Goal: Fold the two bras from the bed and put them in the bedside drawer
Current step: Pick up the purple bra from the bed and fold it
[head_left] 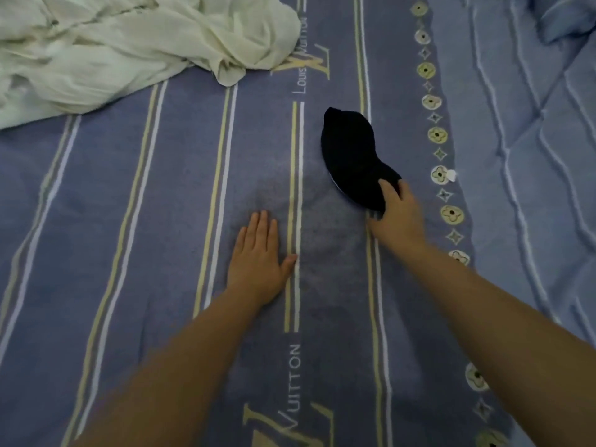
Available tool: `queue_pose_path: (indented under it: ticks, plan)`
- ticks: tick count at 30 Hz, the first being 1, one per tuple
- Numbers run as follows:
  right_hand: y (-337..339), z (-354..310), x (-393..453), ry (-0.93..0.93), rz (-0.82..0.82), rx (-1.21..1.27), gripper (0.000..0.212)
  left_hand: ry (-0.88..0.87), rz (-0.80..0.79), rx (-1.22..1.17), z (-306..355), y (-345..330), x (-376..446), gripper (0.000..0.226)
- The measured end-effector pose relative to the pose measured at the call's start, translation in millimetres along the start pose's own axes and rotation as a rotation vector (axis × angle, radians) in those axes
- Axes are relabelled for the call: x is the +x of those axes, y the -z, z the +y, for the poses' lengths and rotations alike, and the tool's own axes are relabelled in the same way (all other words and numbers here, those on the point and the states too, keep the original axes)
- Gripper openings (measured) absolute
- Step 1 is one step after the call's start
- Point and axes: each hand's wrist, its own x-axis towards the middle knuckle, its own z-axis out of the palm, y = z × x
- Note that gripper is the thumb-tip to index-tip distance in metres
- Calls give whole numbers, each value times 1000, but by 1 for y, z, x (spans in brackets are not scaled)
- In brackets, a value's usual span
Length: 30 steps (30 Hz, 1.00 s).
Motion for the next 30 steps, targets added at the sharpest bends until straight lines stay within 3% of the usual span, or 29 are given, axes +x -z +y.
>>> queue_pose_path:
  ticks: [2,5,8,12,14,18,21,24,27,30]
  plan:
    - [-7,10,8,20,128,17,46,-2,42,10,-1,-6,1,74]
    - [-5,21,8,67,218,108,29,31,-20,38,1,-3,2,74]
    - [9,19,-18,228,143,177,17,84,-46,-123,14,16,-2,76]
    - [36,10,-74,454,-41,178,20,33,84,-673,51,57,-29,79]
    - [49,8,-96,511,-119,196,16,0,57,-699,67,73,-45,68]
    - [84,5,-136,459,-135,342,12,33,79,-613,89,106,-87,20]
    - [115,-2,-160,327,-24,412,13,56,137,-580,105,141,-124,10]
    - [144,-13,-177,181,89,493,9,42,240,-611,128,180,-154,28]
    - [180,-23,-195,151,178,680,8,54,299,-717,150,223,-184,42]
    - [227,-33,-204,166,63,853,19,67,313,-897,158,267,-209,37]
